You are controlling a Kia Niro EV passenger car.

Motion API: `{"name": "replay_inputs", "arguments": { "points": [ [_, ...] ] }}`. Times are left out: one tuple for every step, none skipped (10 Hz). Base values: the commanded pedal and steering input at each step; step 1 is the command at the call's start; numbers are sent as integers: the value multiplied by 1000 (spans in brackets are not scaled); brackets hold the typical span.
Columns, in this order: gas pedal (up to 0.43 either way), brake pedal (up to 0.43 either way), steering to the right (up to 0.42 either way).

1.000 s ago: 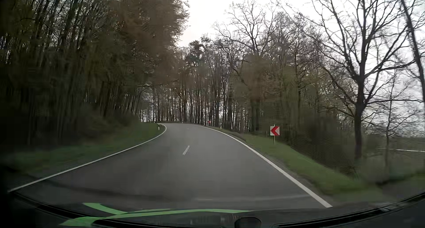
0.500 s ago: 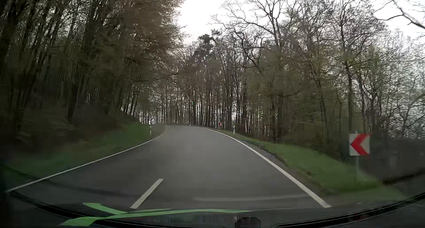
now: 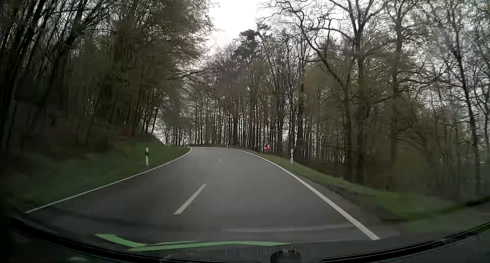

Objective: Follow the waypoints while adhering to traffic rules and regulations

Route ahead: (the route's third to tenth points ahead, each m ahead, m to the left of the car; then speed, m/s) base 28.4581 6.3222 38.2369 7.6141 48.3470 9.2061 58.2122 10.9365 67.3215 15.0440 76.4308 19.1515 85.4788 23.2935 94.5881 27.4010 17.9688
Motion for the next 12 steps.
{"name": "replay_inputs", "arguments": {
  "points": [
    [157, 0, -30],
    [157, 0, -30],
    [177, 0, -30],
    [209, 0, -30],
    [228, 0, -30],
    [260, 0, -30],
    [268, 0, -30],
    [280, 0, -31],
    [287, 0, -30],
    [287, 0, -30],
    [287, 0, -31],
    [287, 0, -31]
  ]
}}
